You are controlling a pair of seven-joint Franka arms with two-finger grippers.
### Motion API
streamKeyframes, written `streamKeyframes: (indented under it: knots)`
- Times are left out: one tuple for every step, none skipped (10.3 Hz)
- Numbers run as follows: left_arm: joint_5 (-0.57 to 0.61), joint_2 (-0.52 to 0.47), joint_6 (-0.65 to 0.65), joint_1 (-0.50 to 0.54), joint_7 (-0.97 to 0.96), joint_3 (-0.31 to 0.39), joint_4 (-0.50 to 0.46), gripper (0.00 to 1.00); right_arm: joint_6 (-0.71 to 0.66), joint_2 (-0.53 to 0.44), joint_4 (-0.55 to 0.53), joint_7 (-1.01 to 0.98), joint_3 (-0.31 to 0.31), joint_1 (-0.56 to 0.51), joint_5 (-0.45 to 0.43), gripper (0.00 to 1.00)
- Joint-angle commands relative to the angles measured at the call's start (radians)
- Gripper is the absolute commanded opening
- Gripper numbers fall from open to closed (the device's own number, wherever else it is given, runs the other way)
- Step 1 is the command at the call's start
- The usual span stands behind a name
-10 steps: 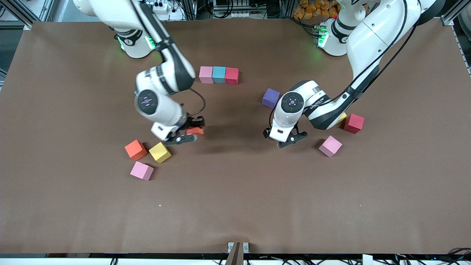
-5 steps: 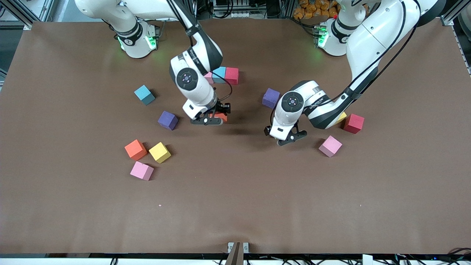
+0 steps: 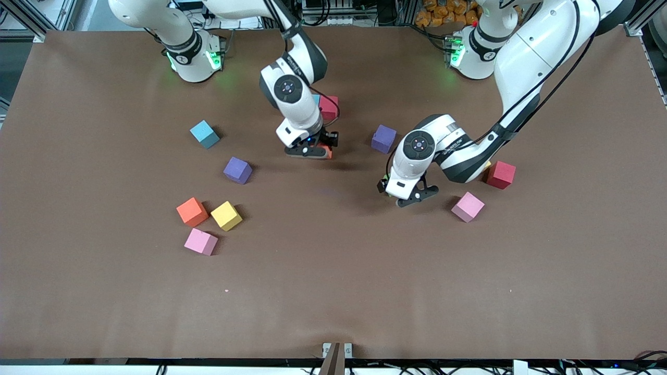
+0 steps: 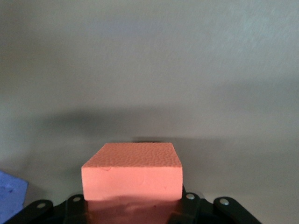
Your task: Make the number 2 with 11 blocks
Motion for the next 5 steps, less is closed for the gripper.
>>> streamKeyframes:
  knots:
    - [0.012,-0.04,0.01,0.02,-0.01,-0.019,-0.033,1.0,0.005,-0.052,-0.063,0.032,-0.023,0.049,0.0,0.35]
    - [0.009,-0.04,0.01,0.018,-0.013,-0.019,-0.031,1.0,0.004,-0.072,-0.086,0.032,-0.037,0.058,-0.017,0.35]
    - [0.007,-0.04,0.01,0.018,-0.014,-0.019,-0.031,1.0,0.004,-0.081,-0.094,0.033,-0.043,0.063,-0.023,0.35]
    - [0.007,-0.042,0.01,0.019,-0.016,-0.029,-0.031,1.0,0.004,-0.088,-0.102,0.035,-0.045,0.064,-0.023,0.35]
    - [0.007,-0.045,0.009,0.021,-0.023,-0.03,-0.031,1.0,0.004,-0.091,-0.108,0.052,-0.046,0.087,-0.025,0.35]
